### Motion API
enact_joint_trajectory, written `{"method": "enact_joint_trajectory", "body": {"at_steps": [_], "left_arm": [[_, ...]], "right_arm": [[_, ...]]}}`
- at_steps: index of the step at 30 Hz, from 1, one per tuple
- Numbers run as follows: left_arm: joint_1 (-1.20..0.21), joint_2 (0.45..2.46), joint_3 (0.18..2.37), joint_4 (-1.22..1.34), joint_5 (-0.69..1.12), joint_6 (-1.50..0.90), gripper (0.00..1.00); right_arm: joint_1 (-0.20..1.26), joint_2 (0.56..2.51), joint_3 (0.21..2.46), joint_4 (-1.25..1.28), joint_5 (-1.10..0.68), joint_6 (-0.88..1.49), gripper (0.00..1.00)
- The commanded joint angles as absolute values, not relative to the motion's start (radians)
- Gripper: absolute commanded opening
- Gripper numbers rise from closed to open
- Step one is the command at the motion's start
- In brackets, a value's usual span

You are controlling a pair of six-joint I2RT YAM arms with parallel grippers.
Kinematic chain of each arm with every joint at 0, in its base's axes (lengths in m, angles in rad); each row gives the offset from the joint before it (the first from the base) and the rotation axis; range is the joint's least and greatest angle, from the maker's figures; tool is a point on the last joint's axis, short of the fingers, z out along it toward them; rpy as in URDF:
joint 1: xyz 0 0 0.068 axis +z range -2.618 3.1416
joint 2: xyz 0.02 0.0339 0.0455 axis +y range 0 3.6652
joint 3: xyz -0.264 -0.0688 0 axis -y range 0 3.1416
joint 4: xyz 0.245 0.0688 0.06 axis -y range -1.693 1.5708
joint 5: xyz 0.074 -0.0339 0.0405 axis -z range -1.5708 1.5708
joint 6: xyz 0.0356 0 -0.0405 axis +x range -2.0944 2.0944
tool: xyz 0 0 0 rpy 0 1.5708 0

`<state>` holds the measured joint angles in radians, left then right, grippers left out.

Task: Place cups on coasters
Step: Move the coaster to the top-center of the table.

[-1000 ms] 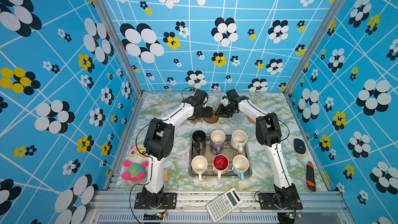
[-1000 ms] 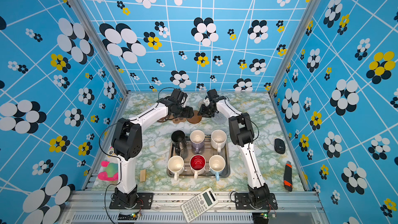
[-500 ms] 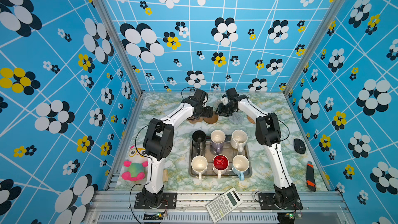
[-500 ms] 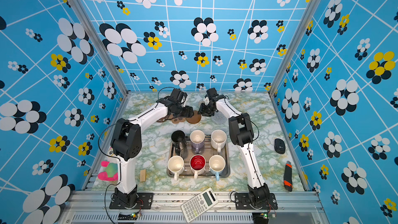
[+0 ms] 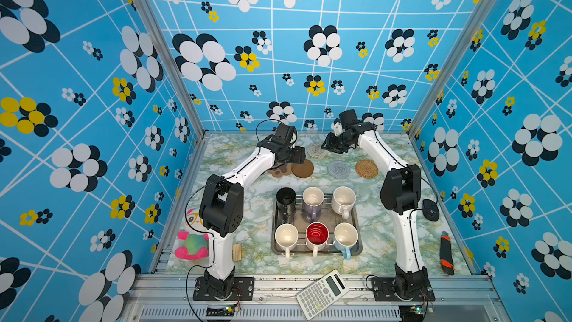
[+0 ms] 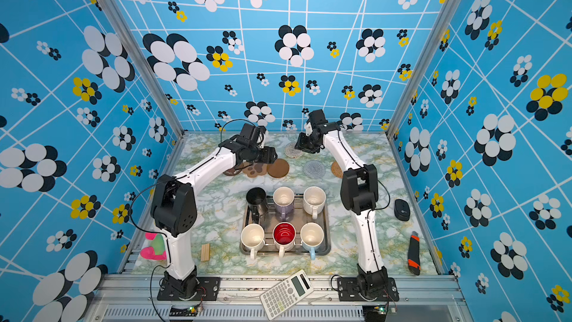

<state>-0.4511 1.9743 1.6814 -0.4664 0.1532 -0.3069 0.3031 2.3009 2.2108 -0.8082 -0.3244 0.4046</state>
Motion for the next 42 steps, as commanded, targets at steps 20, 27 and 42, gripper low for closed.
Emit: {"method": "enact_joint_trajectory", "body": {"at_steps": [20,27,42], "left_arm": [[-0.479,2.002,1.763,-0.299,-0.005,-0.299,0.74],[-0.479,2.007,1.752,-0.286,-0.01,-0.293,0.75],[-0.469,1.994,1.712,-0.261,-0.005,-0.277,0.75]], "right_arm": [[0.363,2.415,2.649,-1.205,-0.112,0.403,0.37],[0.37,2.395,2.65,-1.18,-0.094,0.425,0.38],[0.387,2.414,2.659,-1.175,-0.094,0.446,0.37]]}}
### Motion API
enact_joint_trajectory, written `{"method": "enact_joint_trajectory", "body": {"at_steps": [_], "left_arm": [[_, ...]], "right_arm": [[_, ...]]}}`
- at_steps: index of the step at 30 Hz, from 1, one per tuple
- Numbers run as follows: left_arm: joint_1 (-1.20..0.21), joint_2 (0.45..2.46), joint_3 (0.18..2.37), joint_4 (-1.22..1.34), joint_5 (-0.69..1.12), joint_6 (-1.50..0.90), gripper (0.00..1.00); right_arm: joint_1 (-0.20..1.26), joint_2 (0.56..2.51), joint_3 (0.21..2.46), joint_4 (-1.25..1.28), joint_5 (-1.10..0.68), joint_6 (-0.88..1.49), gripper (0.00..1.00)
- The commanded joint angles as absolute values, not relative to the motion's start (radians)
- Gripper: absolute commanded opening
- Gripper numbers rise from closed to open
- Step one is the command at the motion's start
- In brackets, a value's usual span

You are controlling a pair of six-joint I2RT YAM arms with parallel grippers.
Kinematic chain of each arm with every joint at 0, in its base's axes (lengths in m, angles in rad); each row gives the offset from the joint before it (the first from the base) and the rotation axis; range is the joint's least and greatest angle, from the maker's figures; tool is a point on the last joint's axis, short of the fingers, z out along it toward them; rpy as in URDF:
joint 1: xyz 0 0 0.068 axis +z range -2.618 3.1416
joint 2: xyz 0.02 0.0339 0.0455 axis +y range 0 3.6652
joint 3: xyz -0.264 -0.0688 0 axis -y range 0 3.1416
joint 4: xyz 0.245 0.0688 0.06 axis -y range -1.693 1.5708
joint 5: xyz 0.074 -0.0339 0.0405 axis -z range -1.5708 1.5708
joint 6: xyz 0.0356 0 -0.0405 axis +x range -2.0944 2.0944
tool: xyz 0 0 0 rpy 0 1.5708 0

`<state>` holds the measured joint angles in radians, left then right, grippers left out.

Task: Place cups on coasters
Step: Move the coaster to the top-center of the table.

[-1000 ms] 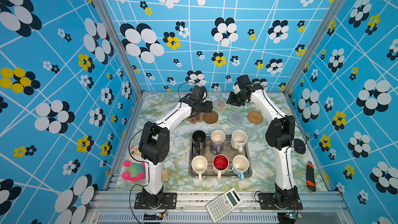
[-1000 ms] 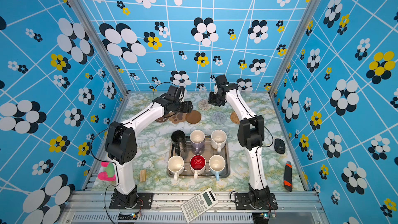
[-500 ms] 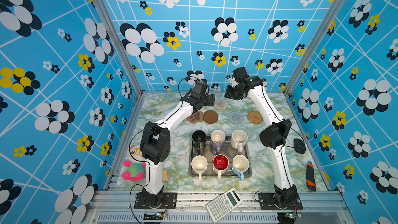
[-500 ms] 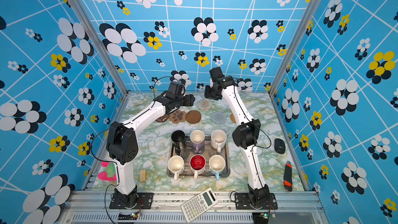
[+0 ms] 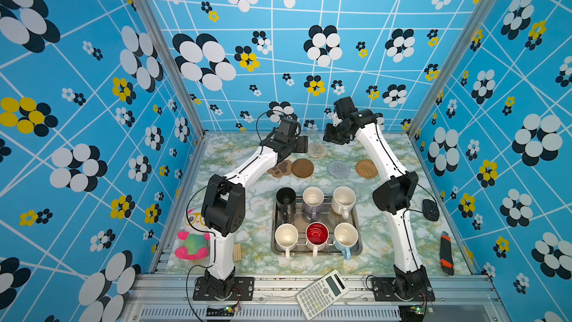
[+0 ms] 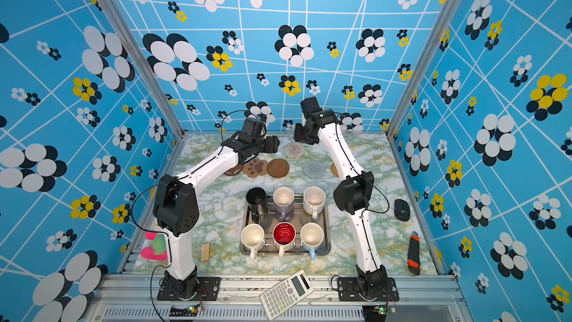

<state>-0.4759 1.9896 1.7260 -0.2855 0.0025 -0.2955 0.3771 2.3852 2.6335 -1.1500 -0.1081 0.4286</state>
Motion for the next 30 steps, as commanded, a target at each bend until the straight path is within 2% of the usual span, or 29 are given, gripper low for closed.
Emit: {"method": "enact_joint_trajectory", "body": {"at_steps": [1,11,18,21,28,30], "left_arm": [[-0.463,1.997,1.713,-0.256,0.004,-0.284,0.75],[-0.402,1.93,1.61,-0.197,0.131,-0.41,0.75],[-0.4,1.799,1.491,-0.181,0.062,-0.371,0.77],[-0.401,1.76,1.473,-0.223,0.028,-0.349,0.77],[-0.401,1.788,1.557,-0.429,0.041,-0.366,0.76],[-0.403,1.789,1.556,-0.427,0.051,-0.382,0.76]], "right_arm": [[0.389,2.414,2.66,-1.175,-0.09,0.446,0.37],[0.39,2.431,2.659,-1.206,-0.036,0.387,0.37],[0.358,2.427,2.658,-1.233,0.0,0.33,0.36],[0.34,2.436,2.66,-1.197,-0.052,0.329,0.35],[0.324,2.496,2.661,-1.214,-0.101,0.267,0.27],[0.319,2.516,2.661,-1.225,-0.09,0.257,0.21]]}}
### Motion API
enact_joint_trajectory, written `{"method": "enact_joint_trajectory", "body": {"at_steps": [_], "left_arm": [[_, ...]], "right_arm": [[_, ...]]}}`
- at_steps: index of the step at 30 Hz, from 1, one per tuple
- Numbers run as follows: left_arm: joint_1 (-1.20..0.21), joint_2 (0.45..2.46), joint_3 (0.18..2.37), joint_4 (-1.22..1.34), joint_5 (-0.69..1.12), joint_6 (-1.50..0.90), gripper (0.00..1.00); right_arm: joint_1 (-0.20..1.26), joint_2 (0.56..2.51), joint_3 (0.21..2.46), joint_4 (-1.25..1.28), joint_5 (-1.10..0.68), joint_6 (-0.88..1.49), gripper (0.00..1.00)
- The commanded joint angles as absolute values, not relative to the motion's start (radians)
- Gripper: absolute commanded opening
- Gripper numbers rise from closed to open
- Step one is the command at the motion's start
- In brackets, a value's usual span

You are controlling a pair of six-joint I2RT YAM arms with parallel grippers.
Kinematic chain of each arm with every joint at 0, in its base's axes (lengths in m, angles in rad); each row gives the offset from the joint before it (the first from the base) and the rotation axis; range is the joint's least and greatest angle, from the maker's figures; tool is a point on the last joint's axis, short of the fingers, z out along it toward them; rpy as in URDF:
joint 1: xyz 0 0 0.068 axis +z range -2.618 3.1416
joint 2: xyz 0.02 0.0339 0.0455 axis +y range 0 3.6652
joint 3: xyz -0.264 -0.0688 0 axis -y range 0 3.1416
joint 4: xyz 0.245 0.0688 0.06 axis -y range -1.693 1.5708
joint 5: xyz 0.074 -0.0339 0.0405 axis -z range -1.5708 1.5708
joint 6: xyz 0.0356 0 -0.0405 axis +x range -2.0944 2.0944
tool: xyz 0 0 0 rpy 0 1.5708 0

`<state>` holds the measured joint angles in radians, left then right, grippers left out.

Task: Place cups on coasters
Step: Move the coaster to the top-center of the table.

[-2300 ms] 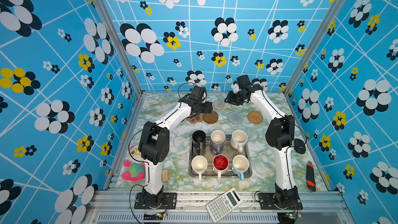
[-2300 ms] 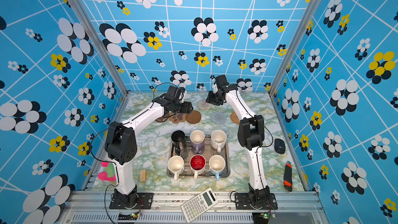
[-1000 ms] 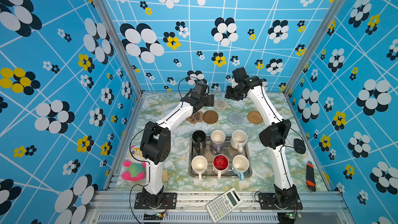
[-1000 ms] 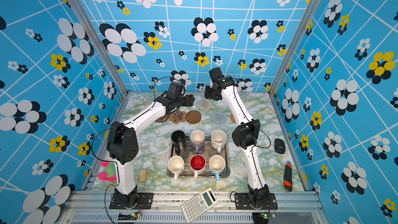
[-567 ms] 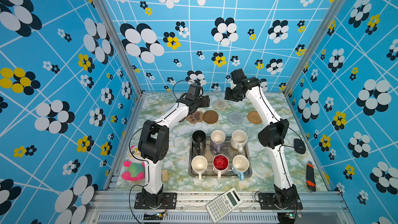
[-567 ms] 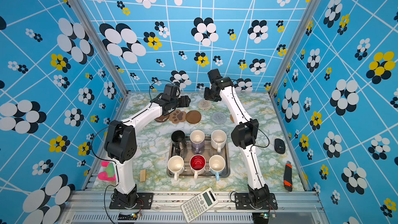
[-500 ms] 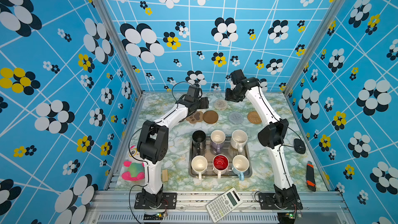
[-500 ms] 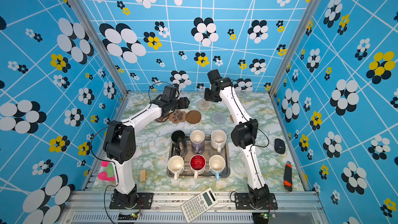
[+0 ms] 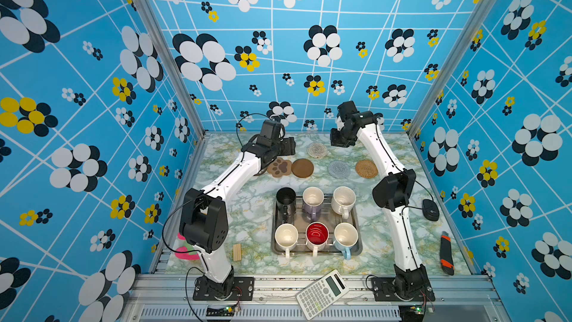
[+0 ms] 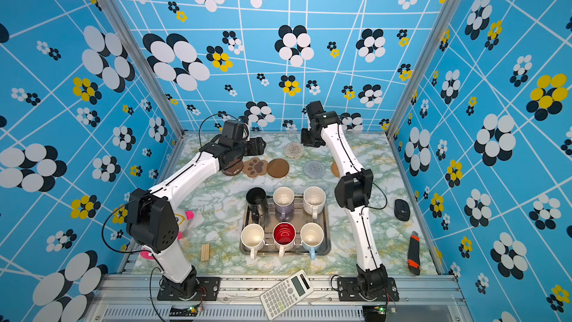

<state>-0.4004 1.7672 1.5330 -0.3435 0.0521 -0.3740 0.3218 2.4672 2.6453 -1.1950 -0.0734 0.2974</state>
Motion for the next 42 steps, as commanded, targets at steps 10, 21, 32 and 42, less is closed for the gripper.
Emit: {"method": "enact_joint_trajectory", "body": {"at_steps": [10,21,32,42], "left_arm": [[-0.408,1.769,1.575,-0.483,0.038,-0.37,0.76],[-0.407,1.795,1.606,-0.492,0.045,-0.373,0.75],[-0.407,1.833,1.647,-0.517,0.049,-0.364,0.75],[-0.405,1.838,1.657,-0.532,0.045,-0.371,0.75]], "right_arm": [[0.301,2.547,2.593,-1.235,-0.038,0.216,0.01],[0.284,2.548,2.46,-1.201,-0.016,0.195,0.0],[0.261,2.598,2.442,-1.18,-0.029,0.198,0.0],[0.233,2.634,2.445,-1.17,-0.046,0.201,0.0]]}}
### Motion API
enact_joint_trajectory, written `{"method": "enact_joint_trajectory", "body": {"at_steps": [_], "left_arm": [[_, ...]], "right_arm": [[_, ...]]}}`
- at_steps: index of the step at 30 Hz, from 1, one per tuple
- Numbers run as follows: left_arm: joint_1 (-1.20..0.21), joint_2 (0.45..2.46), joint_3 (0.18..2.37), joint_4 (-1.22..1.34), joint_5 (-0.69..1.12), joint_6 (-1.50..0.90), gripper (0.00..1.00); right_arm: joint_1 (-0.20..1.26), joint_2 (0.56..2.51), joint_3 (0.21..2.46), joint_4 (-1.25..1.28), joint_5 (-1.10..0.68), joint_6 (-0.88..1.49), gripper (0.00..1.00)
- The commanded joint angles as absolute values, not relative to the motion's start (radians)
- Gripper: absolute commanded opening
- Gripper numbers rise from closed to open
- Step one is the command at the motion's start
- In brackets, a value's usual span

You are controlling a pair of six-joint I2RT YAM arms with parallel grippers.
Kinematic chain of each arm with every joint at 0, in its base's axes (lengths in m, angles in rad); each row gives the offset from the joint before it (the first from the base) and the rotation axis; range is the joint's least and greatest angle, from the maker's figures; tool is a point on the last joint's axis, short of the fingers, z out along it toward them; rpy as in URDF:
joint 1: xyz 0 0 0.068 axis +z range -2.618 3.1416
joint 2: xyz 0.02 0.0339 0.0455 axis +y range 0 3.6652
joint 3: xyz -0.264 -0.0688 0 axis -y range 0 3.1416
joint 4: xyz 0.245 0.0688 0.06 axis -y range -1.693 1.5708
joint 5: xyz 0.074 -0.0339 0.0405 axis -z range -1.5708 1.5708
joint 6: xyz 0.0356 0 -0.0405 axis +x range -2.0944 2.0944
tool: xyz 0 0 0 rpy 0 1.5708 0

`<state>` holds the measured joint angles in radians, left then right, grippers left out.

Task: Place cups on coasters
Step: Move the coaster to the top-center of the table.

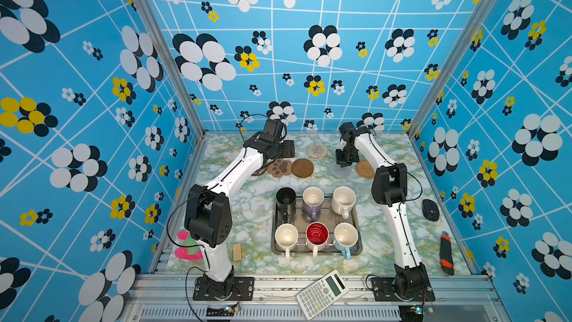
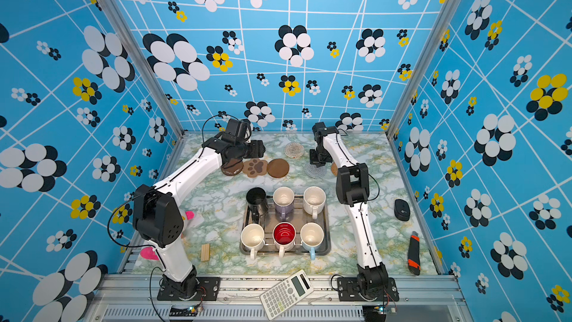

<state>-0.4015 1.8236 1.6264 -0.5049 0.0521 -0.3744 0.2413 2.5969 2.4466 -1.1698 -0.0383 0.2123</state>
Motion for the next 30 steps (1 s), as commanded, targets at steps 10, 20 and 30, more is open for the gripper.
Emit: {"method": "enact_joint_trajectory", "body": {"at_steps": [10,20,30], "left_arm": [[-0.408,1.818,1.646,-0.534,0.038,-0.378,0.75],[-0.408,1.795,1.627,-0.531,0.024,-0.379,0.75],[-0.409,1.778,1.608,-0.516,0.024,-0.379,0.75]], "right_arm": [[0.19,2.634,2.448,-1.174,-0.038,0.195,0.0],[0.167,2.626,2.481,-1.19,-0.032,0.189,0.0],[0.167,2.55,2.604,-1.136,-0.19,0.253,0.0]]}}
